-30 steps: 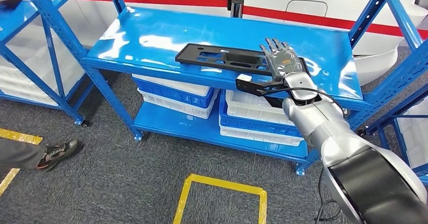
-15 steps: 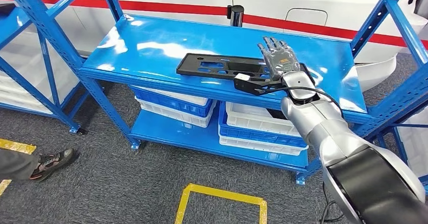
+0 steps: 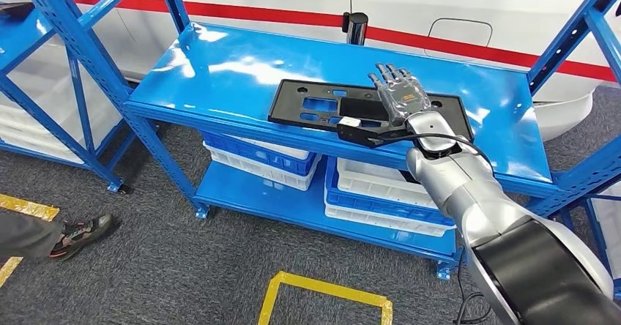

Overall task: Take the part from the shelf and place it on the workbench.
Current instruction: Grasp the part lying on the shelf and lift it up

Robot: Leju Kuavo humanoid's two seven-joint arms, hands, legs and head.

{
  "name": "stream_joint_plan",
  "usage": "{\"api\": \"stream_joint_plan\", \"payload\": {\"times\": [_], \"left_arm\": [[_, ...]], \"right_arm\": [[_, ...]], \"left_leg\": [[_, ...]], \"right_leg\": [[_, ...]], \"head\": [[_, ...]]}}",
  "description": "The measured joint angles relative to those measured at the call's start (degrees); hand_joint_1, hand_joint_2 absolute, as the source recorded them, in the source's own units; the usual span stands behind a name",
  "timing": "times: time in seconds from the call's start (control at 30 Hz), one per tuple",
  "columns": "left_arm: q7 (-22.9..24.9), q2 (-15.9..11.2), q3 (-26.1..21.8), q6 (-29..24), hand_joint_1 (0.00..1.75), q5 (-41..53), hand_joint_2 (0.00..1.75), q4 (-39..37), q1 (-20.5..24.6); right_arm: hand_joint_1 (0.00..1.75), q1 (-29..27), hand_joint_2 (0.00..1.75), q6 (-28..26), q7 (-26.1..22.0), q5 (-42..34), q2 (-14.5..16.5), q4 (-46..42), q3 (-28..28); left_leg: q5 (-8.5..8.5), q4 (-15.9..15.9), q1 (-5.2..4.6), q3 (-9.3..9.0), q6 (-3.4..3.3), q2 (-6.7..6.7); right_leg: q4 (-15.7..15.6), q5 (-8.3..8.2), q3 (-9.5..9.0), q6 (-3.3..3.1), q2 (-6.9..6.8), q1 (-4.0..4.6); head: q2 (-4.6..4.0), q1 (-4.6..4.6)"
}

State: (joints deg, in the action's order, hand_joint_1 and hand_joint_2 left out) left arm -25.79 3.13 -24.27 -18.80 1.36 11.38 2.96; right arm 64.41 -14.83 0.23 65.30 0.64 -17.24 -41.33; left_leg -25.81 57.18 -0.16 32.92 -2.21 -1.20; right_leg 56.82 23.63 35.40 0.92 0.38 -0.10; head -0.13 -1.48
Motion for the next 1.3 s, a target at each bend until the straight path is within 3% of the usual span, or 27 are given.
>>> {"api": "stream_joint_plan", "payload": {"times": [0.1,0.27,0.53,0.8,1.07,1.3], "left_arm": [[0.07,0.04,-0.02,0.02,0.00,0.11,0.00,-0.02,-0.02],[0.06,0.03,-0.06,0.02,0.00,0.36,0.00,-0.02,0.04],[0.17,0.06,-0.06,0.26,0.00,0.37,0.00,-0.02,0.03],[0.31,0.06,-0.17,0.50,0.00,0.37,0.00,-0.02,0.03],[0.54,0.05,-0.83,0.45,0.00,0.19,0.00,-0.02,0.02],[0.54,0.02,-1.40,0.55,0.00,-0.19,0.00,-0.02,-0.04]], "right_arm": [[0.00,-0.20,1.75,-0.20,-0.16,0.14,0.25,0.01,0.00],[0.00,-0.24,1.75,-0.43,-0.16,0.22,0.21,0.02,0.00],[0.00,-0.23,1.75,-0.62,-0.01,0.30,0.04,0.02,0.02],[0.00,0.40,1.75,-1.88,-0.11,0.06,-0.09,-0.03,0.28],[0.00,3.82,1.75,-3.51,-1.33,-1.07,-0.55,-0.67,1.98],[0.00,9.63,1.75,-1.73,-2.20,-0.79,-1.97,-1.56,2.87]], "left_leg": [[-0.13,-0.06,0.15,-0.19,-0.33,0.12],[-0.21,-0.57,0.19,-0.44,-0.24,0.29],[-0.13,-0.69,0.29,-0.48,0.59,0.36],[-0.10,-0.67,0.02,-0.49,0.64,0.35],[-0.10,-0.65,-0.24,-0.47,0.62,0.35],[-0.12,-0.65,-0.25,-0.48,0.60,0.35]], "right_leg": [[-0.10,-0.47,-0.25,-0.16,0.08,0.01],[-0.11,-0.29,-0.26,-0.45,0.19,0.12],[-0.09,-0.30,-0.27,-0.53,0.18,0.25],[-0.09,-0.31,-0.34,-0.52,0.16,-0.03],[-0.09,-0.31,-0.32,-0.50,0.16,-0.26],[-0.09,-0.31,-0.32,-0.50,0.16,-0.27]], "head": [[0.00,-0.03],[0.00,-0.04],[0.00,-0.01],[0.00,0.01],[0.00,-0.01],[0.00,-0.01]]}}
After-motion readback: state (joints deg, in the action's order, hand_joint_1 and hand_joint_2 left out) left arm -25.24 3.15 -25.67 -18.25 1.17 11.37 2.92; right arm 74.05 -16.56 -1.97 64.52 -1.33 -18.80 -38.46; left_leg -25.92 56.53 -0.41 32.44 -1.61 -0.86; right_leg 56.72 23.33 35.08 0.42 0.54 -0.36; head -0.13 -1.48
